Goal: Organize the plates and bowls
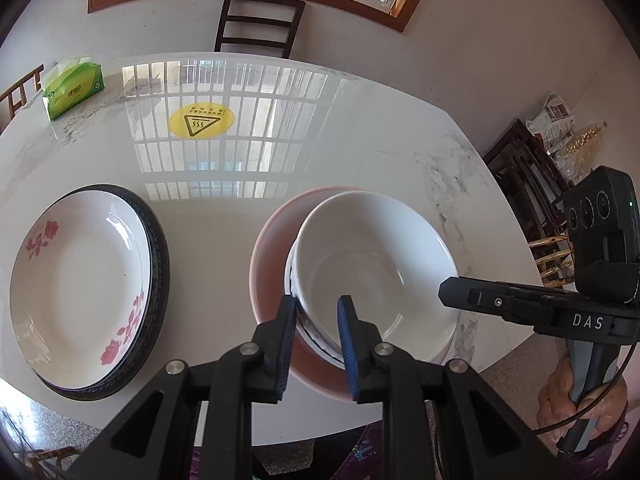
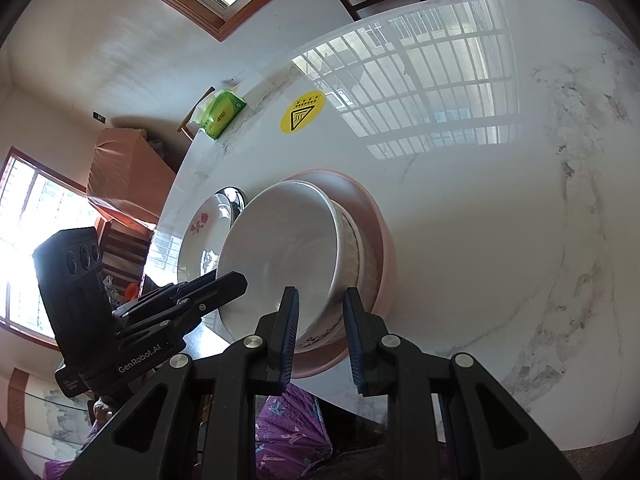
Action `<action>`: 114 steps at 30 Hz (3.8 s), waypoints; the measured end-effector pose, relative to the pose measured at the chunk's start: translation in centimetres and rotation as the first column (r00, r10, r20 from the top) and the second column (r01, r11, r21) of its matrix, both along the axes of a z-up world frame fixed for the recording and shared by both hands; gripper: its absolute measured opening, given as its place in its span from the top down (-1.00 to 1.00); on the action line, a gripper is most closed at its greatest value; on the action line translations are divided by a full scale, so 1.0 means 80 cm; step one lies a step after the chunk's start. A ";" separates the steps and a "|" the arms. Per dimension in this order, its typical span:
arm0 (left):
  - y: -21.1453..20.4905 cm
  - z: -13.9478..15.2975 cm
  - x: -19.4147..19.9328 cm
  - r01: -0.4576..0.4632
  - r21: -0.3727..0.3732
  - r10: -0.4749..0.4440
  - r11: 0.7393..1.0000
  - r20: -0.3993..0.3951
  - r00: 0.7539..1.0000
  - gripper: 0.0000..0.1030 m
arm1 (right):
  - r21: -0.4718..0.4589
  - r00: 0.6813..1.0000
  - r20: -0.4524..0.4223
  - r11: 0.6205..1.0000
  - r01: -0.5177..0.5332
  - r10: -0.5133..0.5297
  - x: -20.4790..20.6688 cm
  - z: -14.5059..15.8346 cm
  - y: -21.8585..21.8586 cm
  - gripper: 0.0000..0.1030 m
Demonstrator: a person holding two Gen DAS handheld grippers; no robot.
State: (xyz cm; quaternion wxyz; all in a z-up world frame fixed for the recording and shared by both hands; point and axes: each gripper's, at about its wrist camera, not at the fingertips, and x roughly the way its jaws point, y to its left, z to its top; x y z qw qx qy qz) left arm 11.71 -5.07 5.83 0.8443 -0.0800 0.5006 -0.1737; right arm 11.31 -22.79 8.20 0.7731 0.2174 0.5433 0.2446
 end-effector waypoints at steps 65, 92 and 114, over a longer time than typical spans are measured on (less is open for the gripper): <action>0.017 -0.005 -0.047 -0.132 0.248 0.048 0.960 0.321 0.946 -0.24 | -0.175 0.914 0.365 0.950 0.257 -0.180 -0.066 0.009 -0.017 0.05; 0.025 -0.023 -0.028 -0.112 0.246 0.046 0.963 0.260 0.965 -0.26 | -0.167 0.935 0.298 0.954 0.250 -0.192 -0.063 -0.018 -0.020 -0.14; 0.024 -0.036 -0.016 -0.117 0.247 0.061 0.962 0.222 0.973 -0.45 | -0.225 0.945 0.270 0.942 0.251 -0.187 -0.046 -0.023 -0.014 -0.34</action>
